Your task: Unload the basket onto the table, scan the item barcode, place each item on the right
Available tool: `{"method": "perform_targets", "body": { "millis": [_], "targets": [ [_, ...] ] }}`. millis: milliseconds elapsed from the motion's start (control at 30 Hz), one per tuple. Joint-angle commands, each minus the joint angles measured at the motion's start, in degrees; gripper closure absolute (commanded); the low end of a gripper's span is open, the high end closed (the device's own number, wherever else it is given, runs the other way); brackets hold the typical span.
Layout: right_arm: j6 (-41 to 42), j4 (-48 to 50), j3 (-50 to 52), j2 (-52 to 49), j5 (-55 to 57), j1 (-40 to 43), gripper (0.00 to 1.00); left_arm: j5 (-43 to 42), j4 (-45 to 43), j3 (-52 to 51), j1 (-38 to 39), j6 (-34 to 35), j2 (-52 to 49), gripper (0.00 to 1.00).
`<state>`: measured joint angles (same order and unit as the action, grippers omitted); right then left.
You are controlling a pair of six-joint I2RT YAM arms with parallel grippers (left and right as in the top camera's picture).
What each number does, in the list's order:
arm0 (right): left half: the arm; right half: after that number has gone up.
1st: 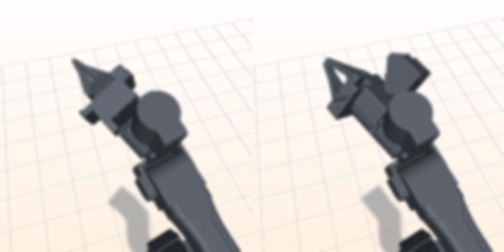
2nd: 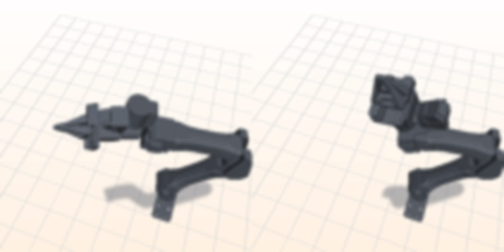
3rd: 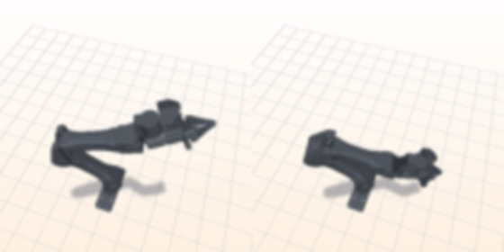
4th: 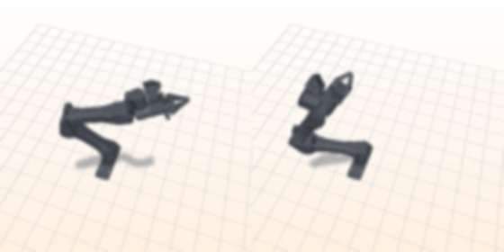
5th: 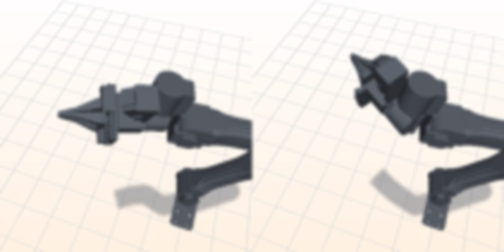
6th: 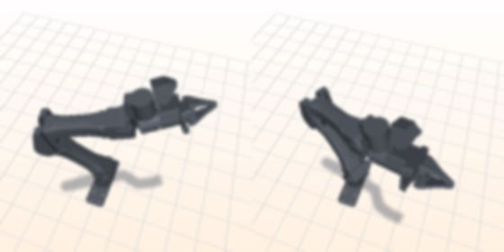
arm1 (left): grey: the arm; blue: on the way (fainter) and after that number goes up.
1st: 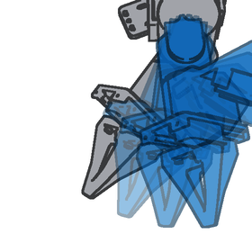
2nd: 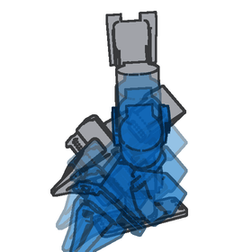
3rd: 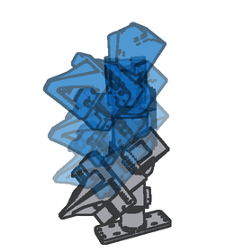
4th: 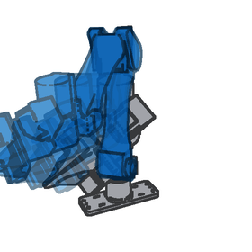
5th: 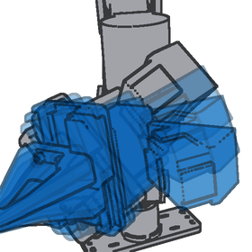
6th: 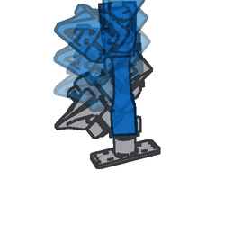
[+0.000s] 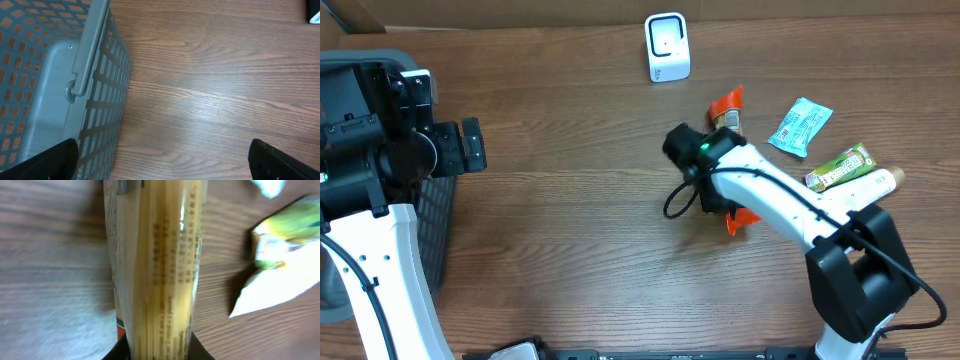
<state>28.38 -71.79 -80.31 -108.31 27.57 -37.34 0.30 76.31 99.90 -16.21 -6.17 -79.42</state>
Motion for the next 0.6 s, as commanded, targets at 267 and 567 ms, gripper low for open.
{"method": "perform_targets", "body": {
  "millis": [267,567],
  "targets": [
    [6.1,-0.11,-0.5,-7.06,12.15,-1.97,0.96,0.15,-0.02,0.44,0.11,-0.9,0.02,0.01],
    [1.49,0.74,-0.52,-9.27,8.15,-8.24,0.91,0.15,-0.02,0.44,0.11,-0.87,0.02,0.0]
  ]
}}
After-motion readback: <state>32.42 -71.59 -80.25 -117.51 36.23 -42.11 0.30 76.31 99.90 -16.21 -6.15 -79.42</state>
